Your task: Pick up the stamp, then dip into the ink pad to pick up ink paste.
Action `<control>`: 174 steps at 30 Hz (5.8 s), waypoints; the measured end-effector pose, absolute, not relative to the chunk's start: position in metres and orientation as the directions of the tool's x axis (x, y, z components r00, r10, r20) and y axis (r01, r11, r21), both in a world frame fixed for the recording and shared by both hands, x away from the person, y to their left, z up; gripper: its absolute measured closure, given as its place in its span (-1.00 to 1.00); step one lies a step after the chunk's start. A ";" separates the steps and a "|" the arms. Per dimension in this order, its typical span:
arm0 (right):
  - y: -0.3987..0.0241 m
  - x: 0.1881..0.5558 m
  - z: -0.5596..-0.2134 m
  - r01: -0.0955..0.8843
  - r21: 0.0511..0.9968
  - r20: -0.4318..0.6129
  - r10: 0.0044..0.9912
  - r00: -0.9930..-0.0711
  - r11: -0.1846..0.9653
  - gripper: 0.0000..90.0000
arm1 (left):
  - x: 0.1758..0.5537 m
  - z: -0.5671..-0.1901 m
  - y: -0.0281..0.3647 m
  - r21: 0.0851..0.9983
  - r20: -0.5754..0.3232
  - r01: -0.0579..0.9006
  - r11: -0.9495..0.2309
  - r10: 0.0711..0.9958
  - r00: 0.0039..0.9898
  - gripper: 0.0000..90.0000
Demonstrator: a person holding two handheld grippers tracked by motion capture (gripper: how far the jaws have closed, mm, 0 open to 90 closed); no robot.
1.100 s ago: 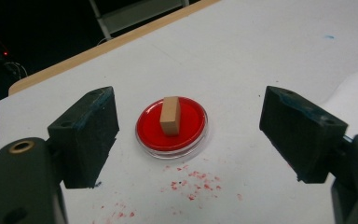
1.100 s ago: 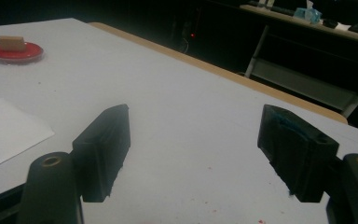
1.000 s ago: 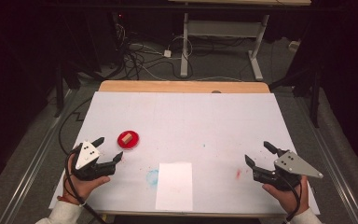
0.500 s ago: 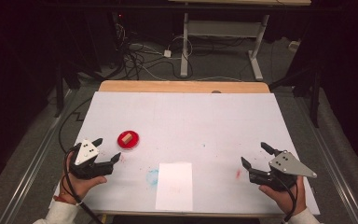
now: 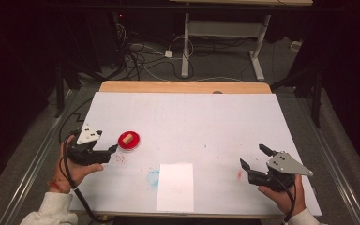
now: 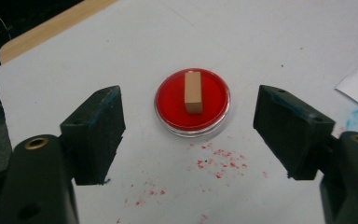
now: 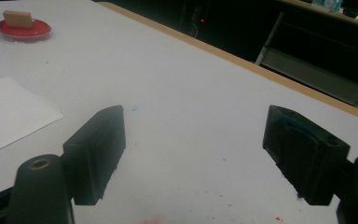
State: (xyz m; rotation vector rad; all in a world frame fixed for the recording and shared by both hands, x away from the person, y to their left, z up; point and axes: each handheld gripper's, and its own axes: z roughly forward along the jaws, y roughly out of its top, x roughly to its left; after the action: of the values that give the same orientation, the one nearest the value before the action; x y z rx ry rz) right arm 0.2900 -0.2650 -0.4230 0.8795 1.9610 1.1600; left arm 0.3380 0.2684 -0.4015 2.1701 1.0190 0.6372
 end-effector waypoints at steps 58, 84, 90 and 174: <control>-0.266 0.296 -0.432 0.253 0.889 -0.197 0.817 -0.542 0.382 -0.48 | 0.437 -0.431 0.226 0.410 0.003 0.685 -0.602 0.752 0.659 0.63; -0.264 0.298 -0.434 0.259 0.877 -0.209 0.806 -0.553 0.405 -0.49 | 0.419 -0.397 0.222 0.470 0.057 0.629 -0.619 0.733 0.678 0.63; -0.263 0.297 -0.435 0.261 0.874 -0.211 0.805 -0.554 0.409 -0.49 | 0.426 -0.411 0.224 0.433 0.043 0.646 -0.628 0.731 0.681 0.64; -0.258 0.296 -0.436 0.245 0.856 -0.256 0.786 -0.563 0.455 -0.49 | 0.418 -0.403 0.225 0.526 0.022 0.645 -0.555 0.766 0.642 0.64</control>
State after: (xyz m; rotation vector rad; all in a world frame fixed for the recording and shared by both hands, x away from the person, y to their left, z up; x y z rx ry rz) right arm 0.2957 -0.2582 -0.4362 0.8568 2.0509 1.0606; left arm 0.4185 0.2247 -0.4028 2.3847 1.1043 0.3419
